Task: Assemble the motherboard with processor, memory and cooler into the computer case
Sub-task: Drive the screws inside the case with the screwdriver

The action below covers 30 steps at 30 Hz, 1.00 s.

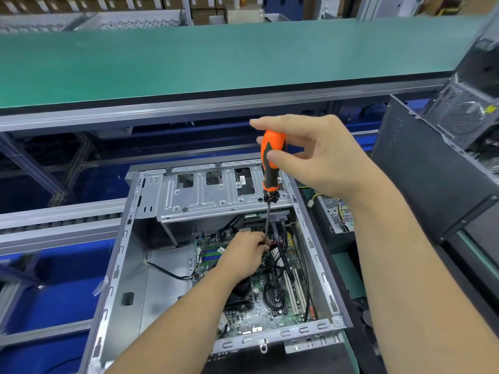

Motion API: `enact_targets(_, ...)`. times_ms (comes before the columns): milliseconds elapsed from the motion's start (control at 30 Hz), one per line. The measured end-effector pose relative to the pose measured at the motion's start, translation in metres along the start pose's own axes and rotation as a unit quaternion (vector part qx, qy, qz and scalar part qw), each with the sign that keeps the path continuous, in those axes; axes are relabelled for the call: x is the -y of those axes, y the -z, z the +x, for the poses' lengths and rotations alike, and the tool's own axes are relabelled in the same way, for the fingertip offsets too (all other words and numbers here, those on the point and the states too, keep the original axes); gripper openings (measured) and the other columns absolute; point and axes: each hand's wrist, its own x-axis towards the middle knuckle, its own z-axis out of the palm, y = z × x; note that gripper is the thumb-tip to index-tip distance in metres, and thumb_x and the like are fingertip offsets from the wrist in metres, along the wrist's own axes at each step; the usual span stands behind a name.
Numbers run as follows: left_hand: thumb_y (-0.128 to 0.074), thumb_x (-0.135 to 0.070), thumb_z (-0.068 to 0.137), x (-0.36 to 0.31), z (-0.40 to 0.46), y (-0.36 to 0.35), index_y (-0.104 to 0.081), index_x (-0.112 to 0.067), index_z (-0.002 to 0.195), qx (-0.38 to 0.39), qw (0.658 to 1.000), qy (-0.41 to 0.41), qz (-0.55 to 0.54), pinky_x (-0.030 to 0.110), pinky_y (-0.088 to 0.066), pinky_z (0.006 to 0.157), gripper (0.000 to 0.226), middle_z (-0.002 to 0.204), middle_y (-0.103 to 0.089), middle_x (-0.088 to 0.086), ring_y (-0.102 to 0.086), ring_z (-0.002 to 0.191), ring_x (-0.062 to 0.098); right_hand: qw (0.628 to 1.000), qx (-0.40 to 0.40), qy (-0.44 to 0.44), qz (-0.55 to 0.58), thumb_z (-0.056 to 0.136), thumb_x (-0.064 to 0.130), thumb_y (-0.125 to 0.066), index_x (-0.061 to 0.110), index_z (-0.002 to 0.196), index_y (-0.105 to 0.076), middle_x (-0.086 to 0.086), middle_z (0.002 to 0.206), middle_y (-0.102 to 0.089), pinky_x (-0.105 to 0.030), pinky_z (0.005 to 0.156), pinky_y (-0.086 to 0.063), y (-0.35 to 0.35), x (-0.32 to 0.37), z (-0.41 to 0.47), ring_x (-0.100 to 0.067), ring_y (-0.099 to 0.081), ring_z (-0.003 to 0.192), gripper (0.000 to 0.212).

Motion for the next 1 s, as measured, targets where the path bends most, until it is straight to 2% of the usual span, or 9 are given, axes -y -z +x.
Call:
enact_targets(133,-0.054,-0.017,0.101,0.0005,-0.0004,-0.0001,-0.071,-0.01,0.098,0.006,1.0,0.001,0.002,0.033,-0.051,0.089,0.019,0.112,-0.069,-0.002,-0.062,0.093,0.018,0.999,-0.014,0.012,-0.027,0.086,0.013,-0.079,0.022,0.121,-0.071,-0.006,0.098,-0.069,-0.033,0.084,-0.057,0.0002,0.002,0.0011,-0.017,-0.068,0.093,0.036)
enact_targets(233,-0.054,-0.017,0.101,0.0006,-0.0002,0.0006,-0.069,-0.013,0.089,0.006,1.0,0.004,-0.004,0.031,-0.051,0.081,0.019,0.109,-0.068,-0.002,-0.059,0.082,0.016,1.0,0.018,0.0,0.011,0.09,0.005,-0.072,0.026,0.126,-0.067,-0.005,0.11,-0.073,-0.031,0.09,-0.059,-0.0004,0.0039,0.0001,-0.012,-0.07,0.104,0.042)
enact_targets(400,-0.053,-0.016,0.102,-0.0006,-0.0005,0.001,-0.064,-0.019,0.086,0.009,1.0,0.005,0.003,0.025,-0.047,0.076,0.019,0.113,-0.067,-0.004,-0.053,0.073,0.009,1.0,0.015,-0.004,-0.008,0.087,0.013,-0.077,0.023,0.126,-0.069,0.006,0.102,-0.071,-0.03,0.091,-0.057,-0.0009,0.0066,0.0016,-0.01,-0.068,0.101,0.04)
enact_targets(467,-0.054,-0.016,0.102,-0.001,-0.0005,0.0016,-0.064,-0.019,0.086,0.008,1.0,0.006,-0.006,0.028,-0.05,0.082,0.019,0.112,-0.068,-0.004,-0.058,0.08,0.011,1.0,0.023,-0.007,0.008,0.089,0.007,-0.073,0.022,0.128,-0.067,0.002,0.109,-0.073,-0.024,0.091,-0.057,-0.0018,0.0069,0.0012,-0.005,-0.068,0.106,0.043)
enact_targets(567,-0.054,-0.017,0.102,-0.0017,-0.0005,0.0022,-0.064,-0.021,0.088,0.006,1.0,0.009,-0.009,0.029,-0.052,0.083,0.017,0.111,-0.068,-0.003,-0.06,0.084,0.015,1.0,-0.006,-0.001,-0.031,0.084,0.016,-0.08,0.022,0.122,-0.071,0.004,0.094,-0.07,-0.027,0.084,-0.057,-0.0023,0.007,0.0026,-0.009,-0.068,0.09,0.039)
enact_targets(700,-0.054,-0.018,0.102,-0.0017,-0.0002,0.0008,-0.071,-0.014,0.099,0.003,1.0,0.017,-0.005,0.028,-0.051,0.076,0.018,0.109,-0.068,-0.002,-0.059,0.075,0.012,1.0,0.025,-0.005,0.017,0.09,0.003,-0.071,0.021,0.131,-0.065,0.002,0.11,-0.073,-0.023,0.093,-0.056,-0.0027,0.0083,0.0002,-0.005,-0.068,0.108,0.044)
enact_targets(800,-0.054,-0.017,0.102,-0.0029,-0.0005,0.0008,-0.072,-0.011,0.1,0.01,1.0,0.015,-0.005,0.033,-0.053,0.083,0.018,0.112,-0.068,-0.002,-0.063,0.085,0.017,1.0,0.01,0.002,-0.018,0.086,0.011,-0.078,0.021,0.126,-0.069,0.007,0.092,-0.069,-0.017,0.086,-0.054,-0.0022,0.0082,0.0014,-0.006,-0.067,0.091,0.042)
enact_targets(900,-0.055,-0.017,0.101,-0.0031,-0.0004,0.0011,-0.072,-0.013,0.101,0.015,1.0,0.022,-0.01,0.037,-0.053,0.089,0.017,0.112,-0.069,-0.002,-0.065,0.094,0.02,0.999,0.041,-0.008,0.009,0.09,0.003,-0.072,0.021,0.132,-0.064,0.009,0.104,-0.072,-0.019,0.092,-0.054,-0.0022,0.0099,-0.0002,-0.003,-0.068,0.104,0.047)
enact_targets(1000,-0.055,-0.017,0.102,-0.003,-0.0004,0.0006,-0.072,-0.013,0.106,0.019,1.0,0.022,-0.004,0.036,-0.053,0.091,0.018,0.115,-0.068,-0.002,-0.064,0.098,0.02,0.999,0.014,-0.006,-0.029,0.085,0.015,-0.08,0.024,0.124,-0.07,0.007,0.093,-0.071,-0.018,0.084,-0.055,-0.0027,0.0098,0.0023,-0.004,-0.067,0.089,0.042)
